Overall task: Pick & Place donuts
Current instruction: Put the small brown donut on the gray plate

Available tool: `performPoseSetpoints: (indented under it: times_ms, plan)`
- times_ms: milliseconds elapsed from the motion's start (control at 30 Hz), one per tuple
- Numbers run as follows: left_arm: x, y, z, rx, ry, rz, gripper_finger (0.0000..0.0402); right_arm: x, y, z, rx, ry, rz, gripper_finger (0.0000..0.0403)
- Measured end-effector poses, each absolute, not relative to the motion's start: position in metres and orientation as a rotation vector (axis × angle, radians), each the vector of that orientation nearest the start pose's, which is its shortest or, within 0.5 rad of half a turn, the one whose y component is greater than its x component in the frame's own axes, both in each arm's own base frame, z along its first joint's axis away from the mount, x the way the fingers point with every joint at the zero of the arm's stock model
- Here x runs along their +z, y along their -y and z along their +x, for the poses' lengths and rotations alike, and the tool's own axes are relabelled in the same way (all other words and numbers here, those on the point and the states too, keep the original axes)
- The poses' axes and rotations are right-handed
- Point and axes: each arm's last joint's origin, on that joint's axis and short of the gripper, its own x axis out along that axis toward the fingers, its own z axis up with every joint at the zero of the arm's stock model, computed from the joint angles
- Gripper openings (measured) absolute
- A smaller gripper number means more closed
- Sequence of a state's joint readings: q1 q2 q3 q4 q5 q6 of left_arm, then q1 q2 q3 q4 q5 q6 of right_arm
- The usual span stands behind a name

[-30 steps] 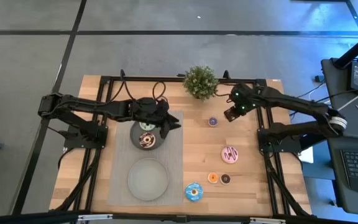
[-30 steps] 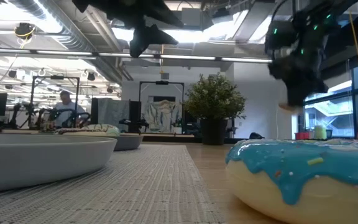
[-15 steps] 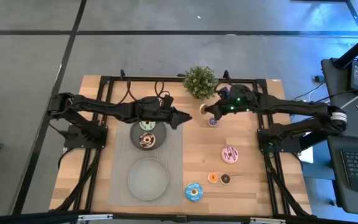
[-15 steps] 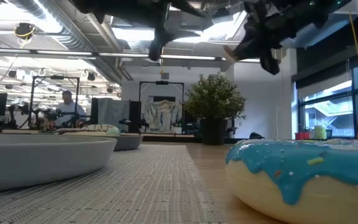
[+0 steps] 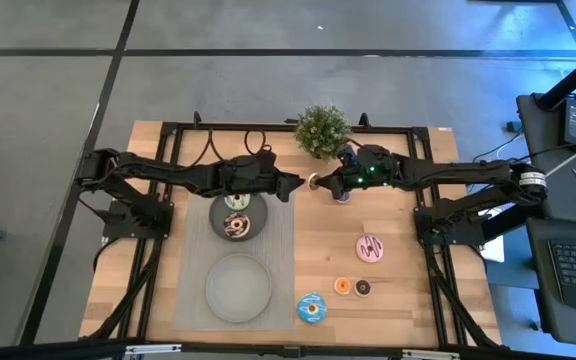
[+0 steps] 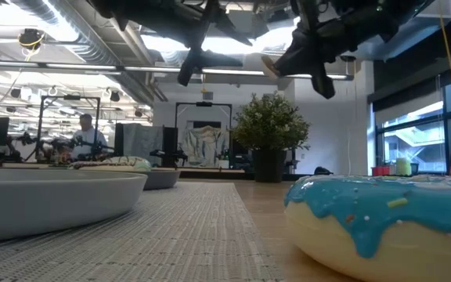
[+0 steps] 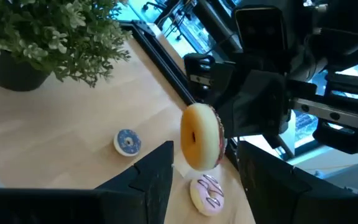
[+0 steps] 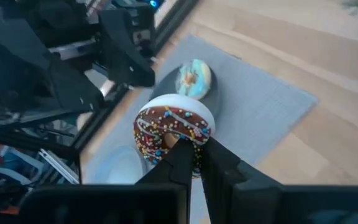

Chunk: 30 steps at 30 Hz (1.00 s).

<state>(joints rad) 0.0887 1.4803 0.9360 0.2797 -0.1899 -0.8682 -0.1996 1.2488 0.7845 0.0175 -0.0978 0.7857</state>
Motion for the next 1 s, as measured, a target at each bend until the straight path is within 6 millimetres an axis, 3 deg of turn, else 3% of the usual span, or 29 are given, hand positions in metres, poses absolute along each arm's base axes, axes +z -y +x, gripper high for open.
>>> performPoseSetpoints:
  times_ms: [300,767,1000]
  plan:
    - [0.265,-0.034,0.328,0.369,-0.148,-0.82,0.0171,0.253,0.052,0.282,-0.23,-0.295,0.85,0.0027]
    - [0.262,-0.034,0.327,0.386,-0.174,-0.816,0.017,0.262,0.052,0.304,-0.208,-0.331,0.799,0.0029]
    - [0.261,-0.034,0.327,0.39,-0.18,-0.815,0.0129,0.26,0.052,0.303,-0.217,-0.351,0.799,0.003]
